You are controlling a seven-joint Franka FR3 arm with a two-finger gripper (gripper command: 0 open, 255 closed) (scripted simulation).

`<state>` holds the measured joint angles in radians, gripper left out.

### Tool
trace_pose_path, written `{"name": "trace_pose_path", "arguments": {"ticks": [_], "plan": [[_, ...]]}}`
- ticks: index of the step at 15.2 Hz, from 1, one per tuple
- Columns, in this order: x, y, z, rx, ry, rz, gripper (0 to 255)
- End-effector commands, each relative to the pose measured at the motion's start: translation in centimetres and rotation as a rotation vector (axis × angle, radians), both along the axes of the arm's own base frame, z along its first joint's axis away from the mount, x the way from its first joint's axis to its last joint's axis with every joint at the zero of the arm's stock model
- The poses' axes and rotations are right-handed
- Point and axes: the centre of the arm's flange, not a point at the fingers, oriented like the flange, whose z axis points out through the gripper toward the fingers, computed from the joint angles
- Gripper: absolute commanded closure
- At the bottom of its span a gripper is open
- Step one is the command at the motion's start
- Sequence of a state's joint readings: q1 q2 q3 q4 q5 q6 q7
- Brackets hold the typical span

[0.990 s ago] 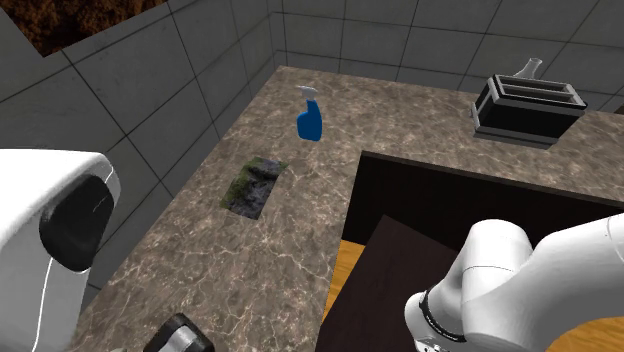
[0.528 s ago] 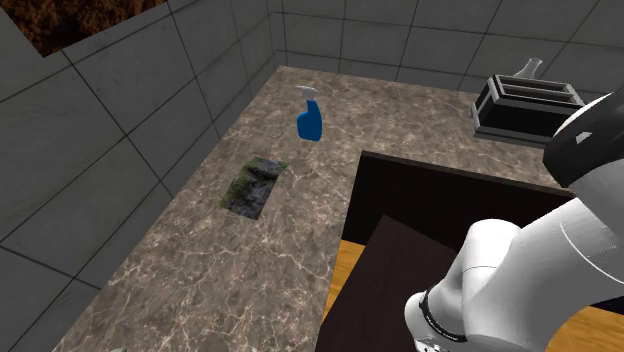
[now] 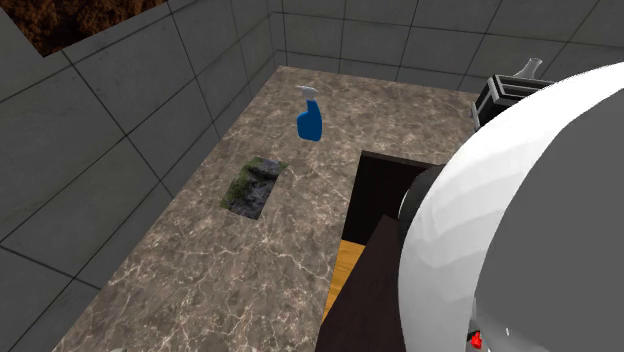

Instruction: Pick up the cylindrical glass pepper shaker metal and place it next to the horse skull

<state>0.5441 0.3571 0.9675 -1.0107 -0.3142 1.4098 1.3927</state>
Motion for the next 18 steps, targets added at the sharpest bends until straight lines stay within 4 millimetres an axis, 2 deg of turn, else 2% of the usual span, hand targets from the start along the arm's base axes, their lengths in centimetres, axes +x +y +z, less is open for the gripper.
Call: {"name": "trace_pose_path", "arguments": {"ticks": [1,18], "plan": [[-0.5,2.8,-0.1,-0.003,-0.002,-0.006,255],[-0.5,2.8,-9.0,-0.003,-0.002,-0.006,255]]}}
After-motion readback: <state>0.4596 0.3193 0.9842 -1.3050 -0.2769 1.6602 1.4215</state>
